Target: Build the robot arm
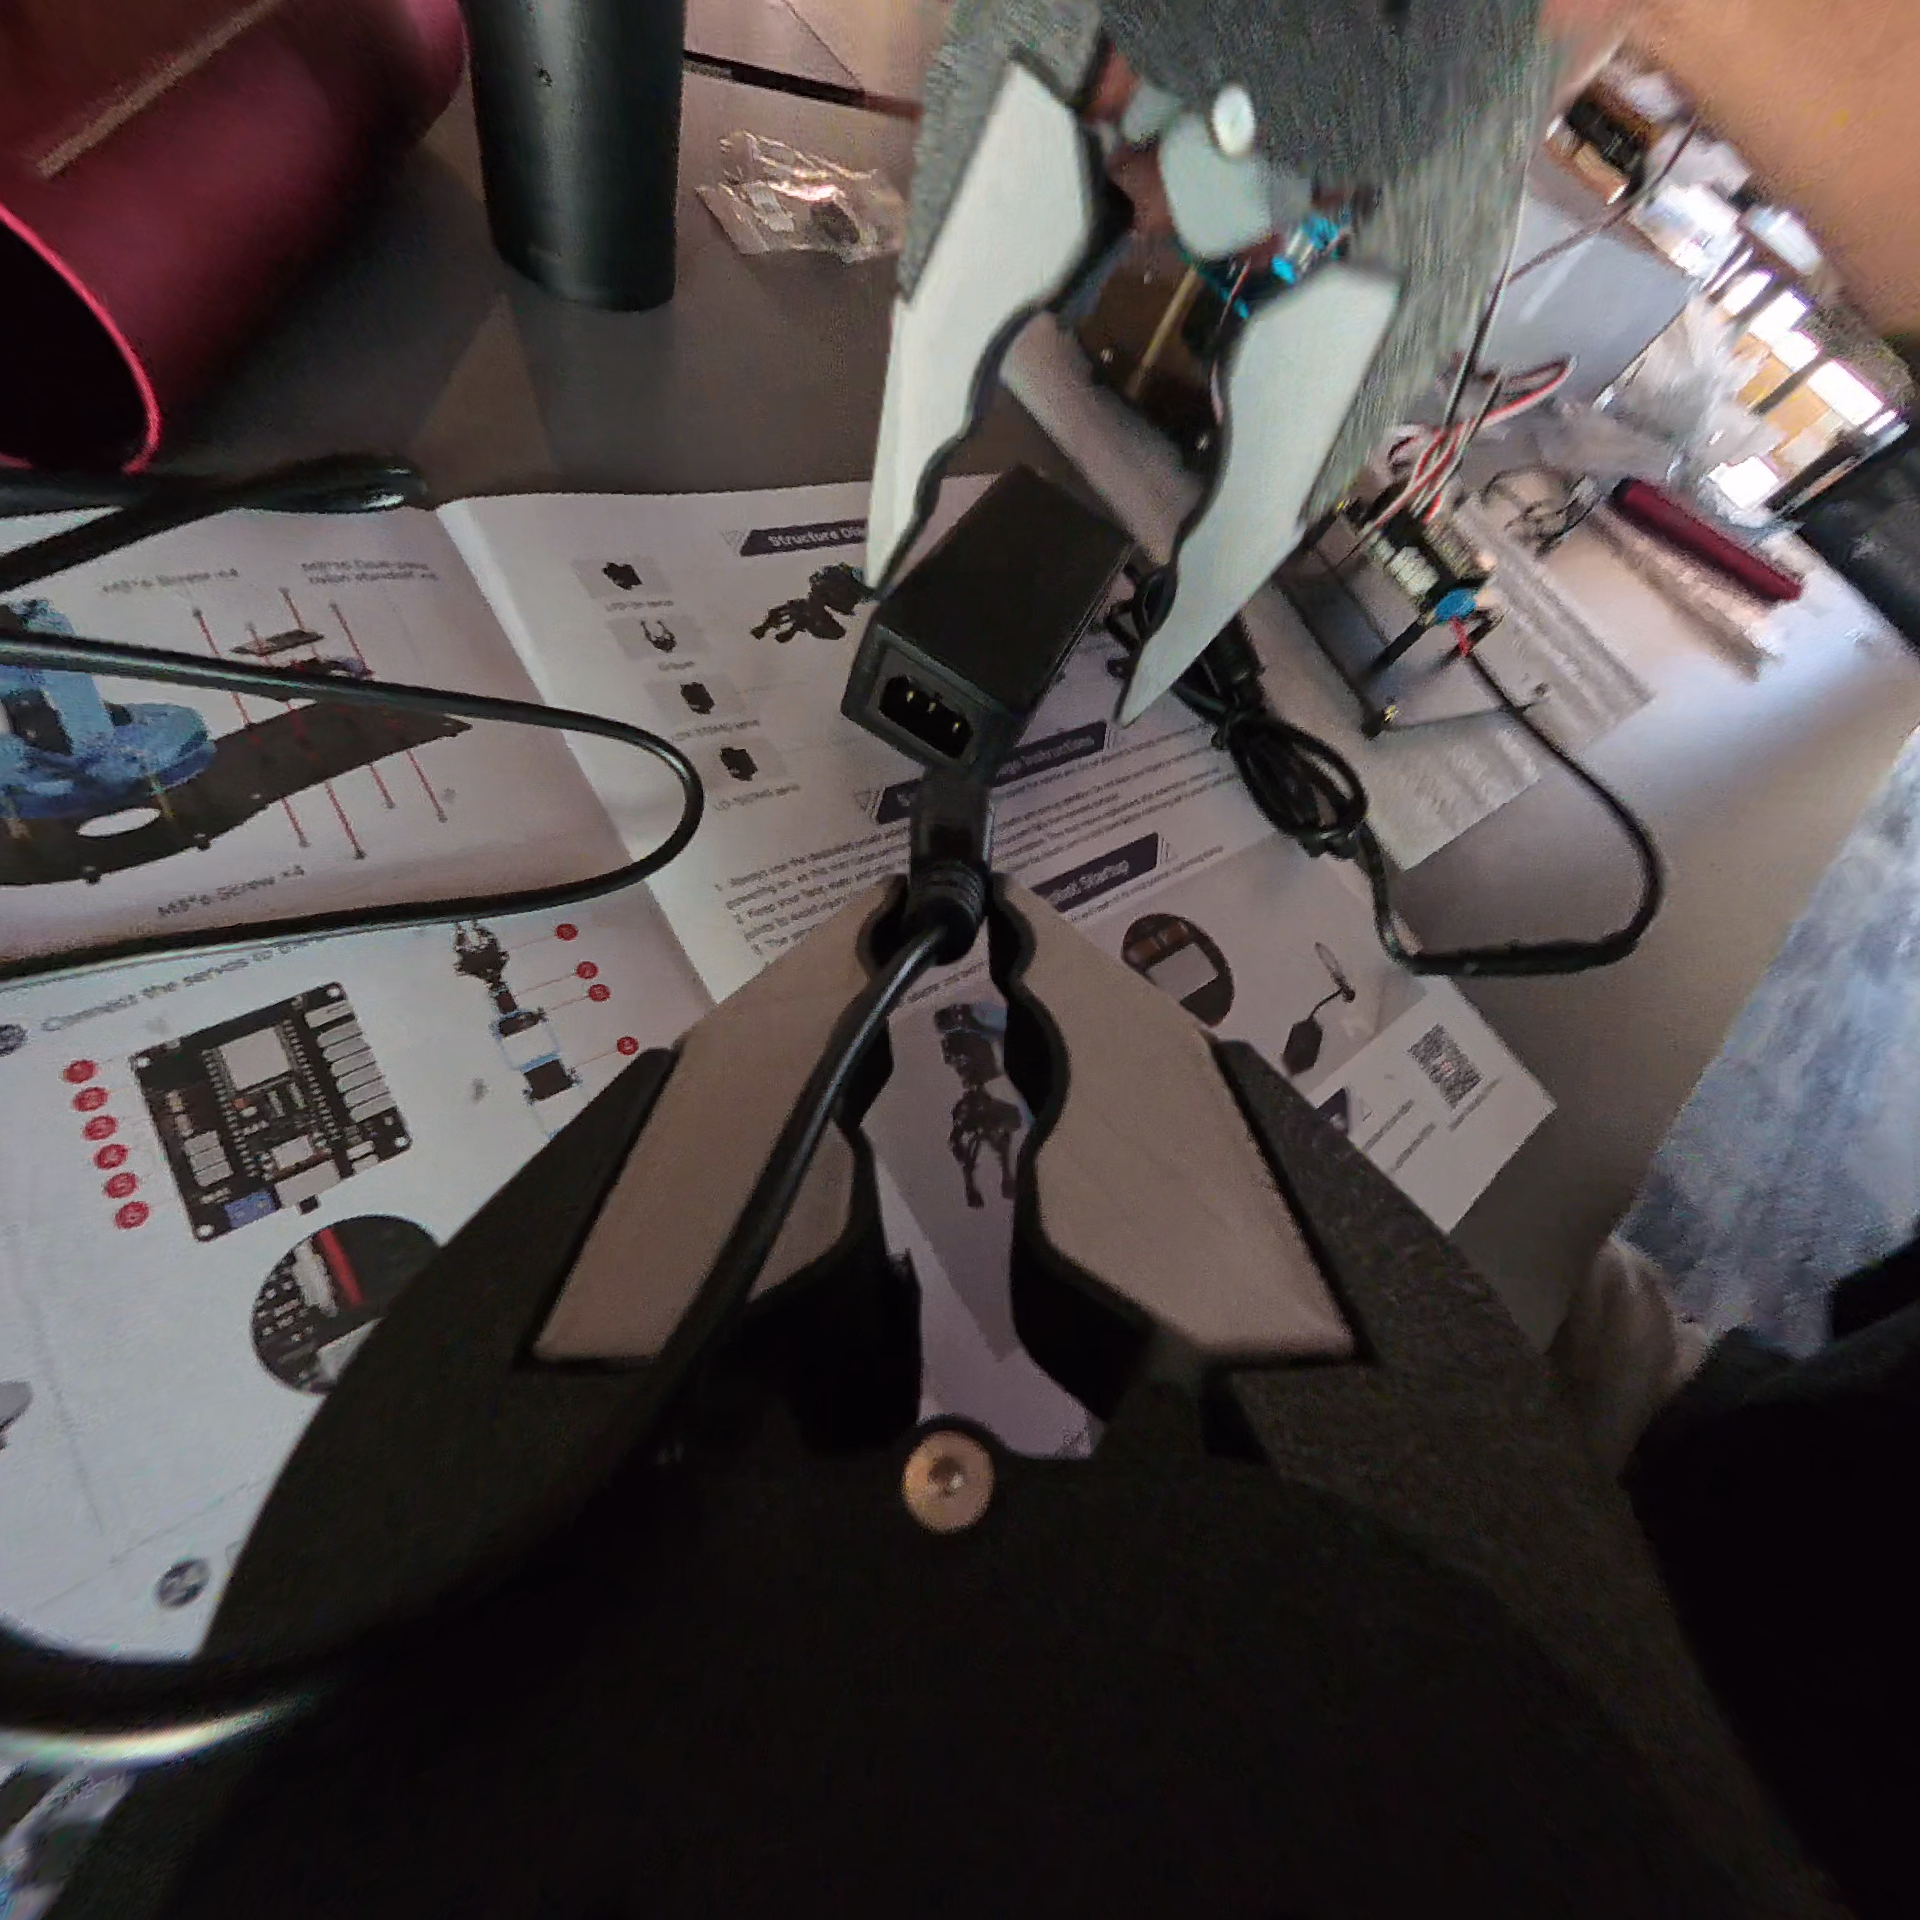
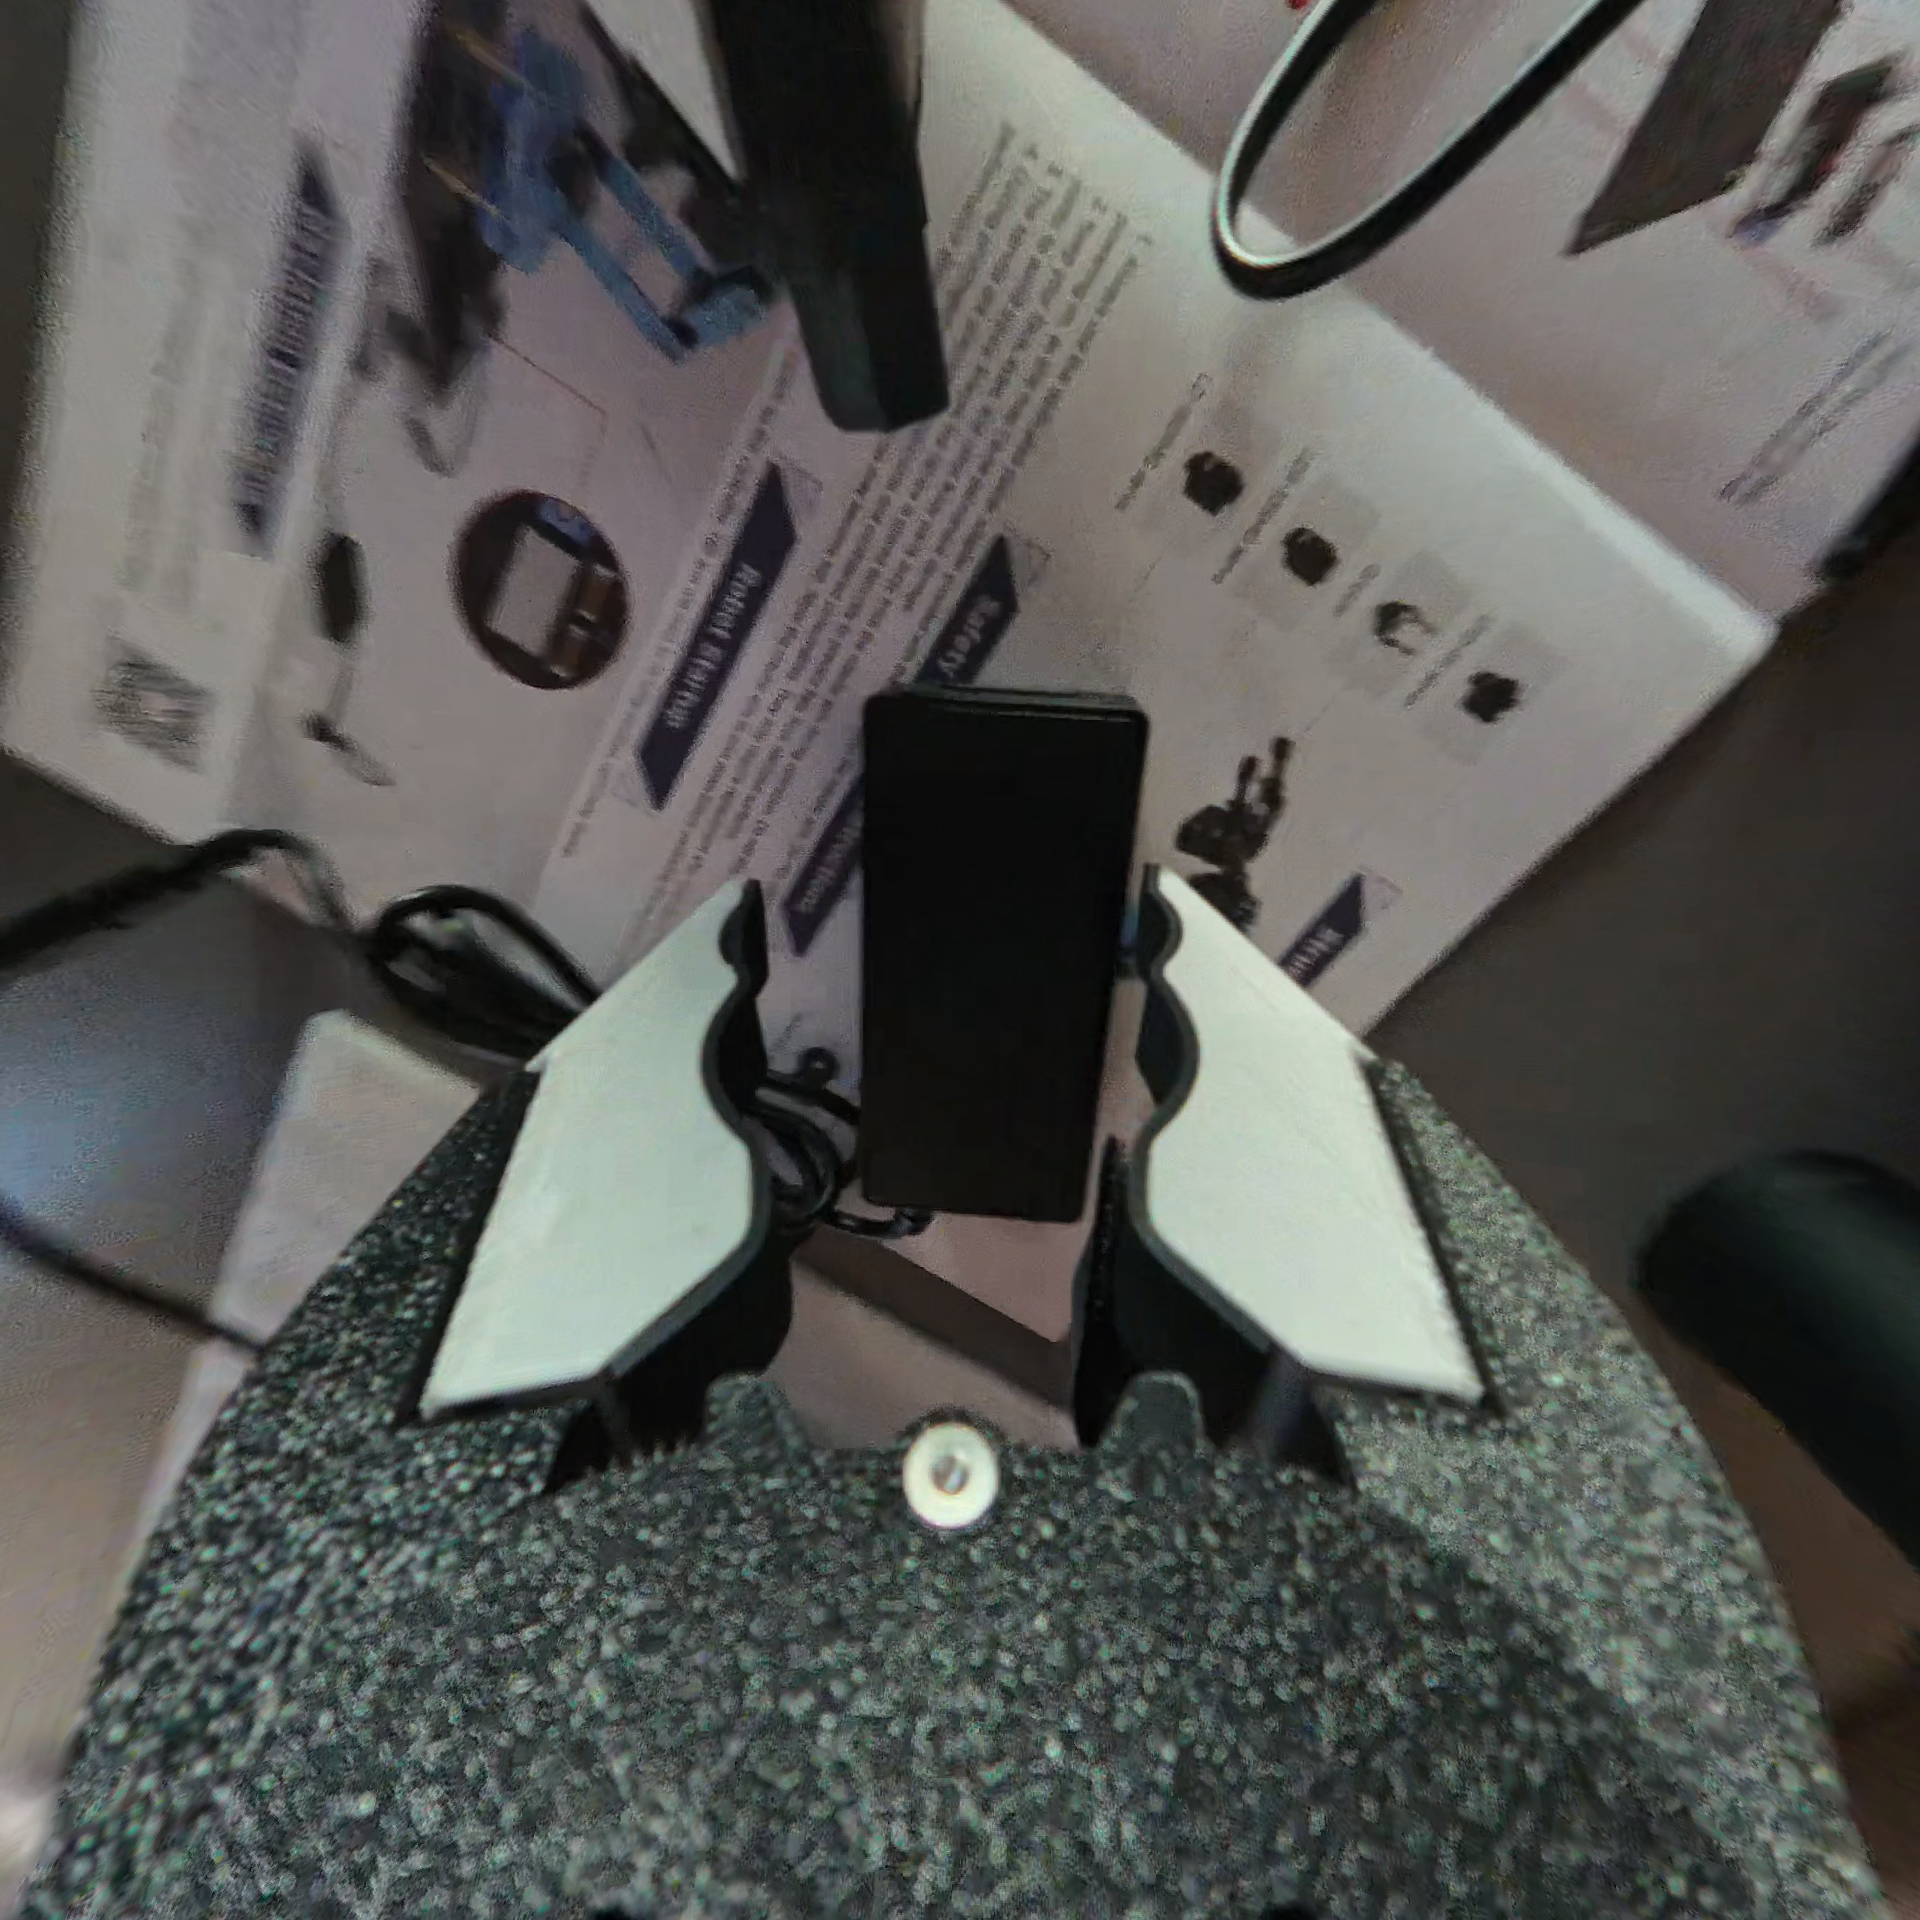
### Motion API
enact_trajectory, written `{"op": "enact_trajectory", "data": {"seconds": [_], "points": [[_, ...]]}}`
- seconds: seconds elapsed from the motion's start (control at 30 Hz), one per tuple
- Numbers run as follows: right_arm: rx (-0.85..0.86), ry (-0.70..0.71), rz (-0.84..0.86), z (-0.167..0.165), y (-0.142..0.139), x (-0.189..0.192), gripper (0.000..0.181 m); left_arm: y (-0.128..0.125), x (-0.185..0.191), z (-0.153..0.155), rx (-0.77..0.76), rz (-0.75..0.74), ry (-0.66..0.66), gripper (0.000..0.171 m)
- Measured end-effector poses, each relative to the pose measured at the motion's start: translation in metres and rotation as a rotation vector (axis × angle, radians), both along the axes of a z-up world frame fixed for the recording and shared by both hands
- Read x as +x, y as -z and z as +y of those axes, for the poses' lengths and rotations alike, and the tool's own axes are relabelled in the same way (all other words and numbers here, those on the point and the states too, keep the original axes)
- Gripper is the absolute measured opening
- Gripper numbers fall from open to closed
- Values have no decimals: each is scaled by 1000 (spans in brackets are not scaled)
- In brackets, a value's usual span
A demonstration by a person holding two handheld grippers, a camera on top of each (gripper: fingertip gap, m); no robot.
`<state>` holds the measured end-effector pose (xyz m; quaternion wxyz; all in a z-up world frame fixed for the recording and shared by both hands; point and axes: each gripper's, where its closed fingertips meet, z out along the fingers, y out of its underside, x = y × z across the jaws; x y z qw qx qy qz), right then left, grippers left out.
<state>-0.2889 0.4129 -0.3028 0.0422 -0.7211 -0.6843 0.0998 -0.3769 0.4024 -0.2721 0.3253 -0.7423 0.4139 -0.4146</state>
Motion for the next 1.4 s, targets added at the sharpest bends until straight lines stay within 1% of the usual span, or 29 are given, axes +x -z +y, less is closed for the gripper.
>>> {"op": "enact_trajectory", "data": {"seconds": [0.03,0.07,0.1,0.13,0.2,0.23,0.27,0.33,0.4,0.5,0.57,0.73,0.83,0.93,1.0,1.07,1.1,1.17,1.27,1.3,1.33,1.4], "points": [[108,-13,-29,6,2,1,75,-2,1,0,-35,-27,3,13],[205,-29,-41,10,5,1,71,-5,3,-1,-72,-55,10,13],[273,-46,-58,11,9,4,61,-8,4,-1,-107,-87,17,13],[312,-35,-23,10,8,-1,54,-12,6,-2,-142,-119,26,13],[356,38,-26,12,6,0,53,-21,7,-2,-206,-186,41,12],[405,50,-37,15,4,1,53,-26,6,-1,-225,-213,39,12],[497,55,2,20,-4,-3,53,-32,5,0,-241,-241,38,13],[662,104,102,25,-30,-14,52,-45,2,1,-295,-308,31,13],[812,105,185,19,-52,-27,52,-58,1,1,-349,-373,24,13],[943,122,248,4,-64,-39,52,-62,2,0,-340,-378,8,13],[1003,157,239,3,-68,-38,52,-61,4,-3,-335,-363,-7,13],[1073,198,235,3,-71,-37,52,-62,6,-5,-307,-356,-63,13],[1147,161,168,2,-70,-36,51,-58,6,-9,-275,-297,-65,12],[1175,148,183,0,-71,-37,51,-59,6,-11,-296,-280,-50,12],[1180,131,195,-2,-71,-42,51,-55,9,-13,-300,-248,-43,11],[1217,114,129,1,-68,-39,51,-51,12,-12,-288,-219,-57,12],[1220,127,153,1,-70,-39,50,-53,12,-12,-292,-228,-56,12],[1172,175,210,1,-70,-38,50,-55,15,-11,-270,-229,-57,12],[1155,215,205,7,-66,-33,50,-54,21,-7,-183,-175,-80,13],[1131,235,229,8,-66,-32,50,-56,24,-7,-176,-172,-77,13],[1092,264,264,8,-68,-29,51,-59,27,-7,-158,-177,-70,13],[997,341,377,8,-77,-28,51,-73,33,-8,-68,-203,-50,15]]}}
